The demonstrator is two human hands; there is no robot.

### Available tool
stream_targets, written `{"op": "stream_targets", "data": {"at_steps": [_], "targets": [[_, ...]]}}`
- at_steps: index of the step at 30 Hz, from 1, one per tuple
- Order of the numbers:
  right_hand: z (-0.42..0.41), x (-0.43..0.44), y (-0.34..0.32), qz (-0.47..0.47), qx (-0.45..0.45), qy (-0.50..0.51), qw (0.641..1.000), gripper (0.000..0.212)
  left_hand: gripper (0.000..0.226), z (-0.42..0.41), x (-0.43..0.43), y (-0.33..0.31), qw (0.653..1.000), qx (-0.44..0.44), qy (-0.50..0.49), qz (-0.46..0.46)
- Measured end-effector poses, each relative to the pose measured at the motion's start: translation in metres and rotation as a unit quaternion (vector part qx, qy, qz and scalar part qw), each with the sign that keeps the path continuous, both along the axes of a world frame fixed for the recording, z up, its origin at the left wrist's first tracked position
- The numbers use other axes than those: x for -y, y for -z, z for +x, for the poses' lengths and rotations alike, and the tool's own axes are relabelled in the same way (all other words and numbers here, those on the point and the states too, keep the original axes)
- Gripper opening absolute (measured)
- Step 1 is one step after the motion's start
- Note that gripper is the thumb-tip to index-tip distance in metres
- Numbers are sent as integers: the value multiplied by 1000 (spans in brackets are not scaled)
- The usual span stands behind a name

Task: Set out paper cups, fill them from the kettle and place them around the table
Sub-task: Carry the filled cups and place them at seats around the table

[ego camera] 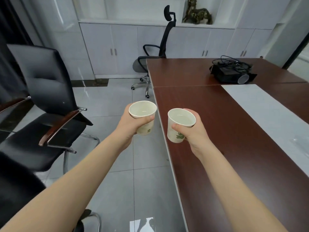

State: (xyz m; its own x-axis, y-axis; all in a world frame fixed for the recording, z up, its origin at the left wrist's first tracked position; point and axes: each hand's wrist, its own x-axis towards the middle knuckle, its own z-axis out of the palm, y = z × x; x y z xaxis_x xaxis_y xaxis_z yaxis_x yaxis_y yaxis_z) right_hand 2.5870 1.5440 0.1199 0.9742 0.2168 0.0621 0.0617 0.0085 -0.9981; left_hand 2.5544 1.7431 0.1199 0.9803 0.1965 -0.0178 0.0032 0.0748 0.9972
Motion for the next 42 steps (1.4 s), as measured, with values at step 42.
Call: {"op": "stream_targets", "data": {"at_steps": [42], "targets": [[271, -29, 206, -64, -95, 442, 890, 75, 68, 404, 28, 159, 956, -39, 291, -3]]}}
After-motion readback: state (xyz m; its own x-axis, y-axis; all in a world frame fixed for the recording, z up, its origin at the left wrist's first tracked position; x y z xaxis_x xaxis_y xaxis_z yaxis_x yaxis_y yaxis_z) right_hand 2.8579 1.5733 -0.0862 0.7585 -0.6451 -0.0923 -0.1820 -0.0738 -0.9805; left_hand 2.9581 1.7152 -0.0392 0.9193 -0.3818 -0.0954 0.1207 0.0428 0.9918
